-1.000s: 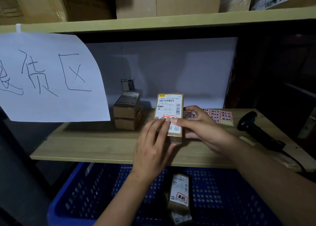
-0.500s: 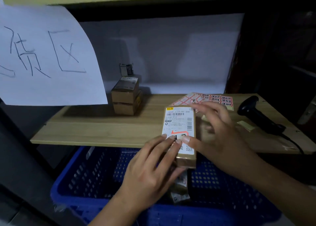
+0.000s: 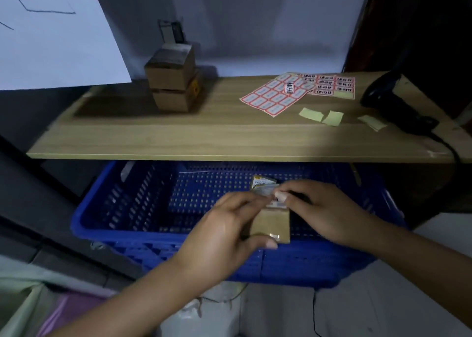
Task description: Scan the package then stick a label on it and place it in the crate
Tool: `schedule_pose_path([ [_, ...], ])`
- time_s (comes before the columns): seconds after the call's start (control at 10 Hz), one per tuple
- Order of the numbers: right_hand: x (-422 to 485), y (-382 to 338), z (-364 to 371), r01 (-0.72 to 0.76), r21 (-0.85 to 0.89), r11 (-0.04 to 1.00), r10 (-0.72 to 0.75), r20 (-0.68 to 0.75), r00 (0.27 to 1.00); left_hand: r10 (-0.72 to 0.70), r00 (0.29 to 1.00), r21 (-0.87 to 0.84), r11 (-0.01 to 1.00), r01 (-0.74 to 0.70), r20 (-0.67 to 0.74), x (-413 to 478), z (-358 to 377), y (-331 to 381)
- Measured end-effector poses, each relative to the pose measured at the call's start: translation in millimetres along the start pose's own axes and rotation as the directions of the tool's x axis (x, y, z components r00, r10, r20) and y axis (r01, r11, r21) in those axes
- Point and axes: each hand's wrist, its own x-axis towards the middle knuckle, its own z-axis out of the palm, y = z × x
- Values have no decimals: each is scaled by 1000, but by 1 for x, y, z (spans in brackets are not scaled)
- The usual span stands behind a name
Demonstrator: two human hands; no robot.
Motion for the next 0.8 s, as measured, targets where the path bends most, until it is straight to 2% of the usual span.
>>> schedule_pose_path([
  [0.1, 48, 26, 4, -121, 178, 977, 112, 58, 992, -101, 989, -28, 994, 105, 109, 44, 15, -16],
  [0.2, 91, 54, 18, -172, 307, 936, 162, 59, 985, -149, 971, 44, 989, 143, 187, 83, 34, -41],
  [0.3, 122, 71, 34, -165, 364, 917, 172, 11, 985, -130, 965, 91, 990, 112, 228, 109, 44, -62],
  [0.4, 131, 82, 43, -169, 346, 923, 174, 17, 985, -166, 946, 140, 982, 131, 277, 120, 52, -79],
  [0.5, 134, 88, 51, -156, 247, 956, 146, 61, 987, -178, 914, 231, 968, 96, 365, 124, 68, -92],
  [0.6, 136, 89, 55, -193, 90, 977, 186, 85, 979, -182, 895, 252, 964, 82, 408, 129, 79, -88],
  [0.7, 134, 78, 37, -195, 2, 981, 194, 92, 977, -149, 866, 343, 939, -27, 477, 134, 74, -79],
  [0.8, 95, 58, 22, -160, -60, 985, 165, 104, 981, -202, 833, 354, 935, 9, 514, 121, 53, -56],
])
